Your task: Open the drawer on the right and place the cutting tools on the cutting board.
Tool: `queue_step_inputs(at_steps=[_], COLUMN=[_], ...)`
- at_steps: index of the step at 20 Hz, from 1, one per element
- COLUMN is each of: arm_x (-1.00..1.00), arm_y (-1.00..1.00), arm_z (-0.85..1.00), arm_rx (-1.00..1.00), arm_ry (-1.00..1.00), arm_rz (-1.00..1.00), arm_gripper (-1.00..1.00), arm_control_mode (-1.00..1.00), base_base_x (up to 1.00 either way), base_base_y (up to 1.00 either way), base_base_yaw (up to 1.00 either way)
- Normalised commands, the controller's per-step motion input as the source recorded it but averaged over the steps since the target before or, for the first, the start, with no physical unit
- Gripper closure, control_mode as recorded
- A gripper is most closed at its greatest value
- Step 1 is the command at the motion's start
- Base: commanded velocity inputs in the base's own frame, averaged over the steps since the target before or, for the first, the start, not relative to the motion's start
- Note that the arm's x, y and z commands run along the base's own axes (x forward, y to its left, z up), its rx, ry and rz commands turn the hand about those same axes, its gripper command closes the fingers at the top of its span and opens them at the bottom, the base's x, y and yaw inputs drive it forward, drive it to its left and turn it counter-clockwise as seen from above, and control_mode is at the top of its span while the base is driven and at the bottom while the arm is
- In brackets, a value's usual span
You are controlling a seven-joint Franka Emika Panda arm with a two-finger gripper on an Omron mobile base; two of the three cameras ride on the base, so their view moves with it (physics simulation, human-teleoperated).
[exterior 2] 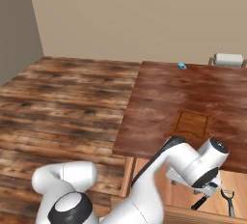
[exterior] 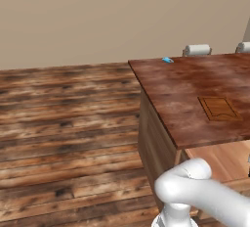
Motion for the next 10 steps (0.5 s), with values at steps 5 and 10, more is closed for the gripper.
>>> queue_step_inputs(at_steps=[5, 10], arm_x=[0.24, 0.41], arm_y=[0.00, 0.00], arm_z=[-0.36, -0.24], arm_rx=[-0.21, -0.15], arm_ry=[0.01, 0.11], arm_rz=[-0.19, -0.14], arm_gripper=[-1.00, -1.00], arm_control_mode=[-1.00, -1.00], base_base_x=[0.00, 0.00], base_base_y=[0.00, 0.00], base_base_yaw=[0.00, 0.00])
